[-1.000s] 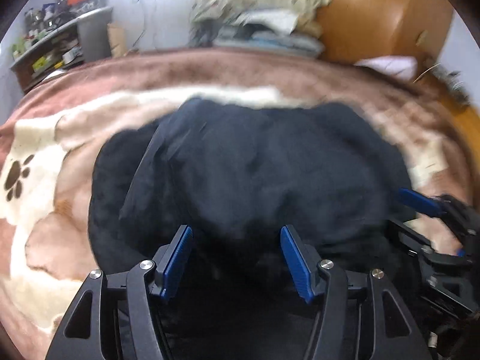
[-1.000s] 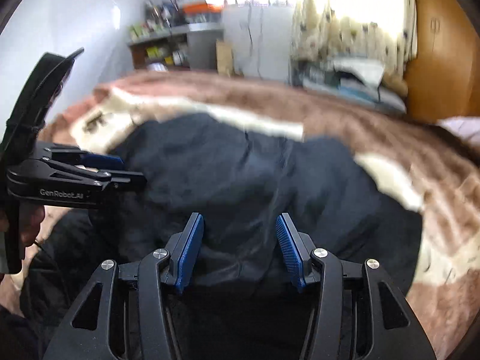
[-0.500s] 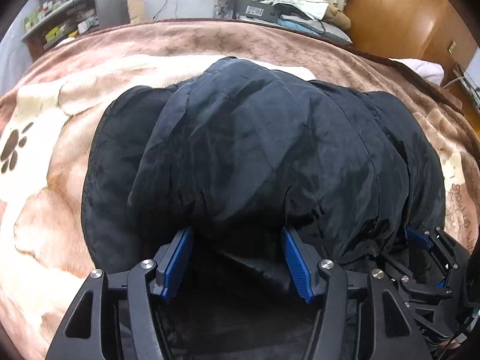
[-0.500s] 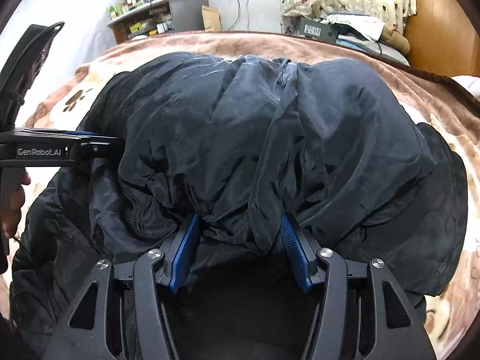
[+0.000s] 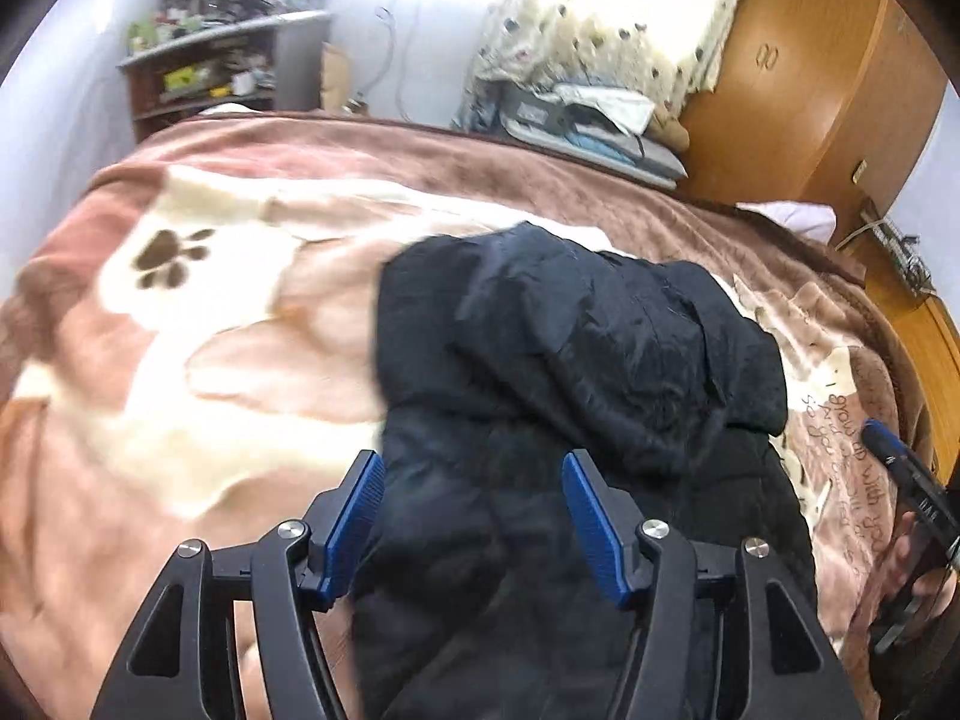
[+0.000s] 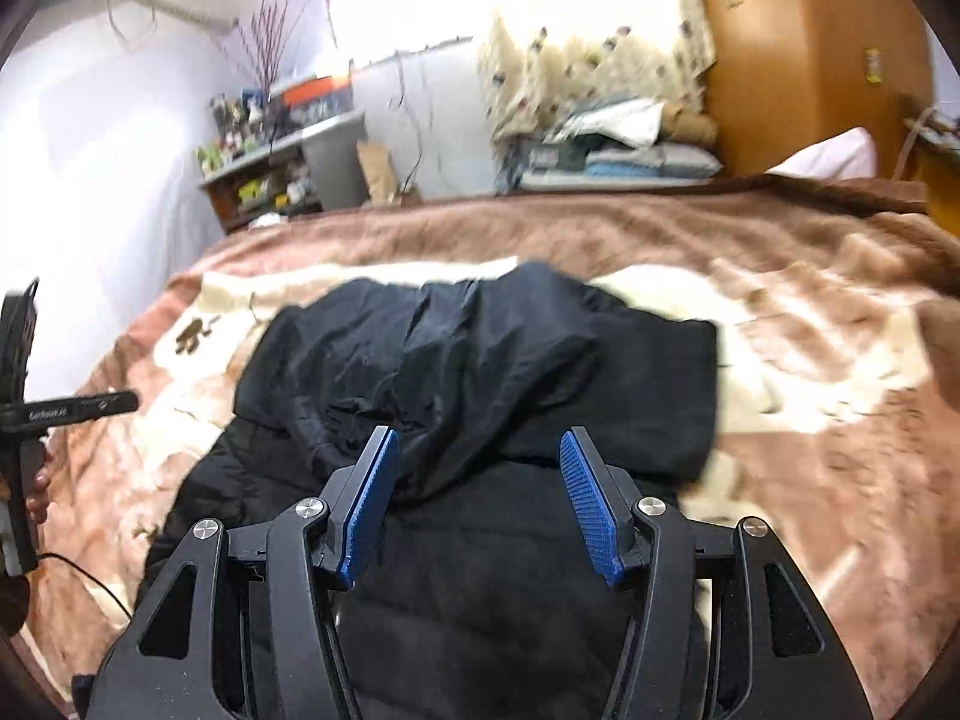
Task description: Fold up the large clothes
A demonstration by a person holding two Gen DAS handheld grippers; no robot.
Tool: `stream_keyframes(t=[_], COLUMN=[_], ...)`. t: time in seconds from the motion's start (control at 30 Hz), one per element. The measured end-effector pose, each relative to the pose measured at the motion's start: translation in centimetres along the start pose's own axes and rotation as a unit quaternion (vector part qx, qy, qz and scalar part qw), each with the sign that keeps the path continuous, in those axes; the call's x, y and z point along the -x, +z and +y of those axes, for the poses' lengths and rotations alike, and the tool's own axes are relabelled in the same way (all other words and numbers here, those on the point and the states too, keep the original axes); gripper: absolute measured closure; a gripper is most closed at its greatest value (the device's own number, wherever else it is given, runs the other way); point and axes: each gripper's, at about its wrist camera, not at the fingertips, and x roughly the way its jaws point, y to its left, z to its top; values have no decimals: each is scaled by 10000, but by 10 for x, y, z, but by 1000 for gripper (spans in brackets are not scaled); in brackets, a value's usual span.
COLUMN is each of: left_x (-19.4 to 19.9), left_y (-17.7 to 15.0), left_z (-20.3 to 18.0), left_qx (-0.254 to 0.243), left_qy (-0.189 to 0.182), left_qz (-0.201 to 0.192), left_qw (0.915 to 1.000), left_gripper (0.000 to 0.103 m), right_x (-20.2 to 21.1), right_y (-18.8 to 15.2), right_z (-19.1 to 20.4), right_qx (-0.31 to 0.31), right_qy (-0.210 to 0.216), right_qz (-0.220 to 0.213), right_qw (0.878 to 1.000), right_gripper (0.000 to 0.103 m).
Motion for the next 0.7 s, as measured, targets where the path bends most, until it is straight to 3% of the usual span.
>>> stream_keyframes(t=[0.2, 0.3, 0.43, 0.53, 0.7], left_x=[72, 86, 62, 32, -10], left_y=[-44, -67, -97, -118, -147], left_z=[44, 57, 59, 57, 43], left_qx=[235, 308, 353, 442, 350], left_qy=[449, 389, 254, -45, -145], left_qz=[-151, -112, 244, 546, 975], left_qw=[9986, 9987, 9988, 9975, 9945], left_gripper=[37, 25, 25, 25, 25], right_x=[87, 105, 103, 93, 61], right_y=[-27, -51, -94, -127, -162], right_z=[-28, -42, -59, -68, -80], right_qx=[-247, -215, -225, -468, -808], right_qy=[-174, -380, -680, -634, -342], right_qz=[-375, -251, 184, 488, 1339], right_qw=[9988, 9987, 9973, 9957, 9871], right_gripper=[46, 44, 44, 44, 44])
